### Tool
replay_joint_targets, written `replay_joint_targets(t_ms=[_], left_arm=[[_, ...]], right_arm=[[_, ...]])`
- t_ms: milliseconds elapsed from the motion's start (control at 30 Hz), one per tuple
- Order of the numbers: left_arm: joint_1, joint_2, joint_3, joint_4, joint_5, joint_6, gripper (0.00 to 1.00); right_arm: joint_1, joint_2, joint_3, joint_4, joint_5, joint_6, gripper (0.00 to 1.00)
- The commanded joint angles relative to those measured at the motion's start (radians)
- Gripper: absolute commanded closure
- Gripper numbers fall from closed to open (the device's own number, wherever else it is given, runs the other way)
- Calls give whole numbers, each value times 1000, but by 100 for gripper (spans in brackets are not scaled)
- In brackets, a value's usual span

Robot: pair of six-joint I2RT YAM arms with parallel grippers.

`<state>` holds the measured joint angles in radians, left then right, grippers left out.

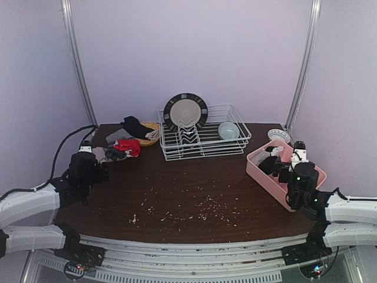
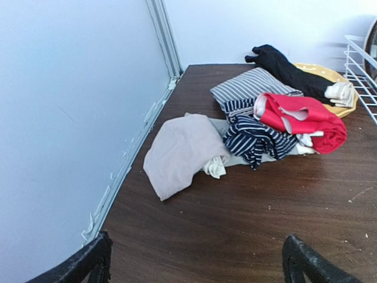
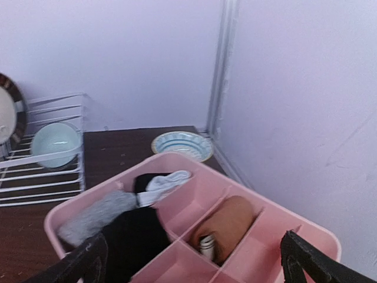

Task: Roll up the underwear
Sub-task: Reset both arms

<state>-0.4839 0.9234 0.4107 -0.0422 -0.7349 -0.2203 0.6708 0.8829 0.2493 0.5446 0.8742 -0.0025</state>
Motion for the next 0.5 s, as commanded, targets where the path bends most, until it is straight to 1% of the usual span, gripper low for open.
replay_joint_targets(t_ms=[0,33,67,100,133,167,233,267,300,367,400,433,467], left_arm=[[117,119,61,234,77,93,2],[149,143,88,202,136,86,2],[171,160,80,266,171,137,2],[174,164,45,366,191,233,2],[174,162,-1,474,212,293,2],[180,169,-46,560,216,341,2],[224,224,-111,663,307,408,2],[247,276,-139,734,325,409,2],[250,327,-147,828,289,419,2],[259,437,-116,947,269,391,2],[261,501,-93,999,253,358,2],[261,575,-70,1029,262,364,2],[264,645,-55,1109,280,404,2]], right_arm=[[-224,38,-55,179,-87,-12,0],[-262,80,-53,180,-141,16,0],[-293,138,-58,219,-171,25,0],[-309,203,-76,308,-150,33,0],[-318,263,-103,416,-125,21,0],[-332,314,-125,513,-137,9,0],[-361,410,-159,674,-170,40,0],[-366,462,-159,762,-171,8,0],[-366,512,-158,831,-188,-37,0],[-381,615,-167,948,-288,-77,0],[-385,653,-153,950,-339,-91,0],[-388,693,-133,952,-376,-110,0],[-395,712,-114,951,-402,-116,0]])
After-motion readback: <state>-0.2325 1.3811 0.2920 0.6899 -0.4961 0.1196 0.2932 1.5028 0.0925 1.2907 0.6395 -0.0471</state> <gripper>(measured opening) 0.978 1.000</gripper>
